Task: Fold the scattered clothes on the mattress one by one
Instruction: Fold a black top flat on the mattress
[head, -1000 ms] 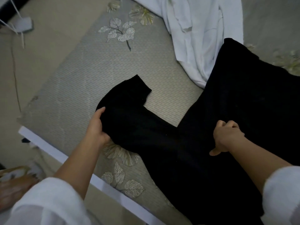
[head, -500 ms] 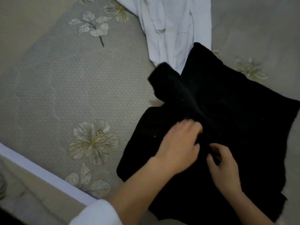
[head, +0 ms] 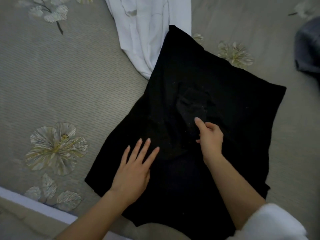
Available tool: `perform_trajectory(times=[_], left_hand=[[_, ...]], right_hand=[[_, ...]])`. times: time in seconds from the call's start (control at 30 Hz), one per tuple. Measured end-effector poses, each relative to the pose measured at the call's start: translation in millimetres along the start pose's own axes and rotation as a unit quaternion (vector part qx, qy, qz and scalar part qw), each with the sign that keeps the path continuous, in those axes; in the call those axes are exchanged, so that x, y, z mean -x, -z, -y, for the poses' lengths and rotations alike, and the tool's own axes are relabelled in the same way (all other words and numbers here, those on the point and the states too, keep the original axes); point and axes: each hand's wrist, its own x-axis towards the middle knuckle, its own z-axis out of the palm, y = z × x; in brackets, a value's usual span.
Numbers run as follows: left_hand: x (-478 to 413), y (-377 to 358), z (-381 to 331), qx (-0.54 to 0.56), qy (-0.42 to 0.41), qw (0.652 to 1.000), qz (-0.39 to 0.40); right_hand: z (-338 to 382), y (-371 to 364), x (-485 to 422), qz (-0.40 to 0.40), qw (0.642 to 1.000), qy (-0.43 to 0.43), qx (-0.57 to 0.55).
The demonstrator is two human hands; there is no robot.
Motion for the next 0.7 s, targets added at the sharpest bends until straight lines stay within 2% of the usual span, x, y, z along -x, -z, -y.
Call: perform_trajectory(times=[0.13,0.17,0.23,0.3,0.33,0.37,0.43,0.53,0.57,0.63,0.7], left_hand=[[0.2,-3.3,-0.2,-0.015,0.024,1.000,0.009],[-0.3,-4.9,-0.6,-0.017,0.027,0.999,0.007],[-1.5,-4.3,-2.6,-0.009,0.034,0.999,-0.004],[-1.9,0.2,-8.7,0.012,0.035,0.999,-0.014],[-2.3,3.1,-12.8,0.019,0.027,0.999,-0.015],[-3.0,4.5,-17.7,0.024,0.012,1.000,-0.009],[-3.4,7.6,-28.3,0.029,-0.023,0.999,0.020],[-4.5,0.5,-34.7,0.040,-0.063,0.995,0.059],[-5.7,0.8,-34.5,0.043,-0.065,0.995,0.059],[-11.2,5.3,-31.6,0.018,-0.048,0.999,0.018],[-19.3,11.0,-25.4,0.022,0.008,0.999,-0.031]], right_hand=[[26.3,-14.2,-27.1,-0.013,0.994,-0.039,-0.106],[34.5,-11.8,-28.3,-0.021,0.993,-0.016,-0.113],[47.5,1.3,-29.5,-0.061,0.990,0.091,-0.087],[54.2,23.6,-29.2,-0.102,0.972,0.194,-0.086],[52.9,37.3,-32.8,-0.123,0.964,0.217,-0.092],[48.9,51.9,-38.6,-0.145,0.962,0.210,-0.098],[35.2,77.2,-53.6,-0.166,0.971,0.130,-0.114],[9.1,98.6,-72.1,-0.066,0.979,-0.081,-0.177],[5.9,101.4,-74.3,-0.045,0.977,-0.113,-0.178],[5.5,103.4,-80.6,-0.049,0.980,-0.092,-0.168],[9.3,105.7,-83.5,-0.099,0.978,-0.030,-0.179]])
